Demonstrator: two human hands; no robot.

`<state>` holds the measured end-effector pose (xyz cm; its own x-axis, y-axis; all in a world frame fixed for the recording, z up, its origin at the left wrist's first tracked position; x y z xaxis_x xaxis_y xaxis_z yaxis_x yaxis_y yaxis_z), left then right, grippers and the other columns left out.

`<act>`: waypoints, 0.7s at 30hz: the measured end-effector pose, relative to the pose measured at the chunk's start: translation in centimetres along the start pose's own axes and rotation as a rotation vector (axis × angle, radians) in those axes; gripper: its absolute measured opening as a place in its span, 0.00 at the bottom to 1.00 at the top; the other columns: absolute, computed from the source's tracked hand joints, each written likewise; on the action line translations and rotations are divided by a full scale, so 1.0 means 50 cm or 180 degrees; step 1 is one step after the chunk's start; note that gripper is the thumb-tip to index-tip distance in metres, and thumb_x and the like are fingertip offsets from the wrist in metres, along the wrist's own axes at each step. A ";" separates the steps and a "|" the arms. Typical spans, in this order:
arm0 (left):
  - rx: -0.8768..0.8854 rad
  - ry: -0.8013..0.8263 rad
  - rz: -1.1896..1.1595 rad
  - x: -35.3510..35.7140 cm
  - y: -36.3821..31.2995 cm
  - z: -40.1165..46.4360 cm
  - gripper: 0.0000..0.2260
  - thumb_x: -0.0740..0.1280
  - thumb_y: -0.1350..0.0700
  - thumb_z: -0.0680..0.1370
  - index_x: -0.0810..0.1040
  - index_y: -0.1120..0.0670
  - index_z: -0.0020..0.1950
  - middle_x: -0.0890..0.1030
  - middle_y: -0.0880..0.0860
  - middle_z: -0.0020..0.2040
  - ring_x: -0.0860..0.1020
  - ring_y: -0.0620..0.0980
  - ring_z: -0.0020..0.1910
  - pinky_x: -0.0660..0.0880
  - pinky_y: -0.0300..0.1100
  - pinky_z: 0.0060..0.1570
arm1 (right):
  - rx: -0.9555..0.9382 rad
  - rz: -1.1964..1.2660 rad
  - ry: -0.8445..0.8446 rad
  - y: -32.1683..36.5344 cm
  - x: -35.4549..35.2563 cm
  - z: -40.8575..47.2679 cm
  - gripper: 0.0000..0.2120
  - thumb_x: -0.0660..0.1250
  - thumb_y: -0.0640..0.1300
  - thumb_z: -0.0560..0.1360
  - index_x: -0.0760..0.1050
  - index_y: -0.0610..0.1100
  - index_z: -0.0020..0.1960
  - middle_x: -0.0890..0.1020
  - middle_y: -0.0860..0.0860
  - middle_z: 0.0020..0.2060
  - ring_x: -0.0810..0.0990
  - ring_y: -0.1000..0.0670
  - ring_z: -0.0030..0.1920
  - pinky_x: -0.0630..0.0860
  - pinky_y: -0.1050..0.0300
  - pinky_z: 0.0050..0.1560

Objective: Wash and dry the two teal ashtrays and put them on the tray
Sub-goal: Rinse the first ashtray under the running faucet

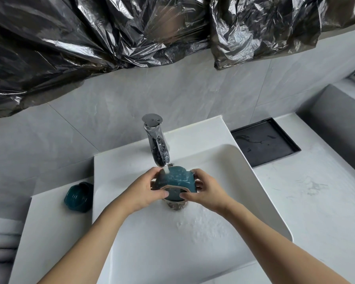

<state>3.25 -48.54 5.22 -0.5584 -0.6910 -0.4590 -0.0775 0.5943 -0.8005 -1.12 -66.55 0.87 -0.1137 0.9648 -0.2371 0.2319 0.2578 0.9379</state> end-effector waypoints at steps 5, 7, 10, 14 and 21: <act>0.0164 -0.0147 0.0458 -0.005 -0.024 -0.003 0.23 0.75 0.54 0.67 0.75 0.41 0.60 0.81 0.43 0.56 0.80 0.41 0.55 0.78 0.44 0.58 | -0.0111 -0.0715 0.0035 0.054 -0.003 0.006 0.28 0.75 0.57 0.60 0.72 0.53 0.57 0.81 0.55 0.47 0.82 0.52 0.47 0.80 0.48 0.51; 0.0177 -0.0208 0.0611 -0.006 -0.026 -0.001 0.24 0.76 0.54 0.68 0.74 0.45 0.61 0.80 0.45 0.57 0.80 0.43 0.56 0.77 0.45 0.59 | -0.0233 -0.0958 0.0042 0.077 -0.001 0.007 0.28 0.77 0.54 0.63 0.72 0.51 0.60 0.81 0.53 0.49 0.81 0.50 0.48 0.79 0.50 0.51; 0.0044 -0.0170 0.0284 -0.011 -0.015 -0.004 0.23 0.77 0.58 0.70 0.73 0.44 0.60 0.79 0.44 0.57 0.80 0.43 0.53 0.79 0.40 0.53 | -0.0312 -0.0793 0.0043 0.088 0.000 0.003 0.28 0.77 0.51 0.65 0.71 0.51 0.62 0.80 0.53 0.52 0.80 0.51 0.50 0.78 0.52 0.53; -0.0069 -0.0108 -0.0568 -0.003 0.004 -0.018 0.25 0.75 0.57 0.67 0.73 0.48 0.63 0.81 0.50 0.60 0.82 0.46 0.55 0.78 0.40 0.54 | -0.0030 -0.0421 0.0193 0.054 0.000 -0.005 0.29 0.77 0.53 0.62 0.72 0.53 0.61 0.81 0.56 0.52 0.81 0.54 0.52 0.79 0.49 0.56; -0.0039 -0.0230 -0.0095 -0.009 0.003 -0.020 0.28 0.78 0.56 0.68 0.72 0.42 0.64 0.78 0.44 0.60 0.78 0.42 0.59 0.77 0.39 0.55 | -0.0180 -0.0725 0.0221 0.079 0.005 -0.002 0.29 0.77 0.53 0.62 0.74 0.53 0.61 0.82 0.56 0.48 0.81 0.54 0.48 0.79 0.52 0.52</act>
<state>2.64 -47.73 5.69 -0.4946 -0.7362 -0.4620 -0.1036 0.5776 -0.8097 -0.32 -65.29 4.54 -0.2234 0.8758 -0.4279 0.1385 0.4630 0.8754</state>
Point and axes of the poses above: each hand's wrist, its own z-axis towards the middle knuckle, its own x-axis out of the palm, y = z × x, the point moved 8 cm from there along z, towards the middle knuckle
